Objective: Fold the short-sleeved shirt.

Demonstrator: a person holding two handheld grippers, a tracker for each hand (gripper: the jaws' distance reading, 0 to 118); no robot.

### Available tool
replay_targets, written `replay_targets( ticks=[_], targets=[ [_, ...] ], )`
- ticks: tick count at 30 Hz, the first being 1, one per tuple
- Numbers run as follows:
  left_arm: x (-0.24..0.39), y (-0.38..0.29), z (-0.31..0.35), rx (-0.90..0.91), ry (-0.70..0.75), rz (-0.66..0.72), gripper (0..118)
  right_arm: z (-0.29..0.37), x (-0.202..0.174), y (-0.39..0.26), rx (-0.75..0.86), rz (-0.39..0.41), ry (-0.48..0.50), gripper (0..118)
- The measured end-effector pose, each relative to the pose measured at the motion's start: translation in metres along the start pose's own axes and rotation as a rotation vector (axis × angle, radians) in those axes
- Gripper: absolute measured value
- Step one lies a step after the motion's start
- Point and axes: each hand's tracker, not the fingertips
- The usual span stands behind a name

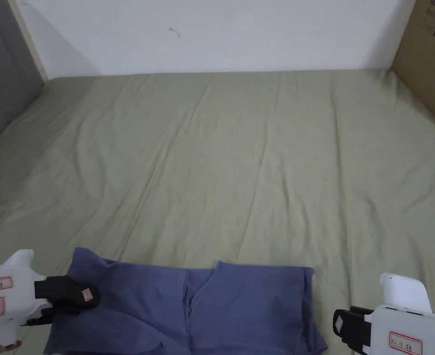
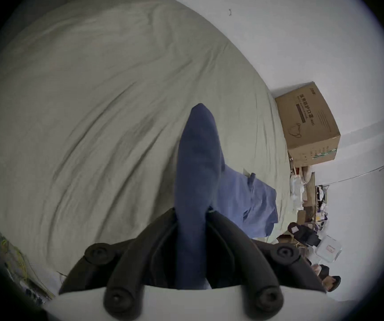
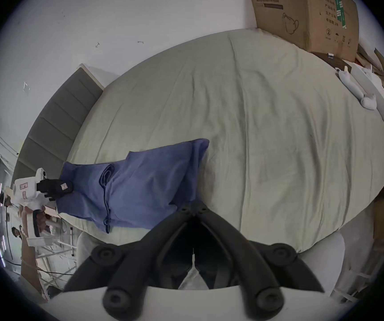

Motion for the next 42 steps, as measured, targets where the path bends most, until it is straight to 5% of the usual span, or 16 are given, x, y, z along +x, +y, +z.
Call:
replay_targets(
  ticks=[2,9,19,21,24,25,26,29,30,31,32,35,42],
  targets=[
    [0.03,-0.003,0.006,0.01,-0.002,0.064,8,0.003,0.002,-0.001,0.002,0.004,0.001,0],
    [0.133,-0.002,-0.002,-0.003,-0.087,-0.18,8,0.014,0.023,0.002,0.036,-0.054,0.008,0],
    [0.211,-0.038,-0.15,-0.246,-0.161,-0.354,9,0.027,0.071,-0.006,0.065,-0.176,0.004,0],
    [0.213,-0.043,-0.173,-0.293,-0.148,-0.359,28,0.028,0.079,-0.008,0.056,-0.199,-0.007,0],
    [0.21,-0.049,-0.184,-0.328,-0.225,-0.314,101,0.033,0.088,-0.012,0.061,-0.214,-0.016,0],
    [0.206,-0.046,-0.182,-0.329,-0.248,-0.293,114,0.035,0.09,-0.013,0.063,-0.218,-0.017,0],
    [0.204,-0.045,-0.178,-0.317,-0.26,-0.283,115,0.035,0.092,-0.013,0.064,-0.224,-0.019,0],
    [0.186,-0.035,-0.16,-0.253,-0.263,-0.241,99,0.032,0.095,-0.013,0.064,-0.238,-0.024,0],
    [0.181,-0.033,-0.152,-0.21,-0.254,-0.226,79,0.031,0.096,-0.013,0.063,-0.242,-0.025,0],
    [0.174,-0.032,-0.146,-0.174,-0.242,-0.211,34,0.03,0.095,-0.013,0.062,-0.244,-0.024,0],
    [0.167,-0.031,-0.145,-0.157,-0.216,-0.209,4,0.029,0.094,-0.014,0.062,-0.245,-0.018,0],
    [0.157,-0.033,-0.146,-0.122,-0.095,-0.22,2,0.024,0.088,-0.013,0.056,-0.231,-0.001,0],
    [0.153,-0.065,-0.186,-0.215,-0.156,-0.204,2,0.017,0.077,-0.013,0.042,-0.202,0.037,0]
  ],
)
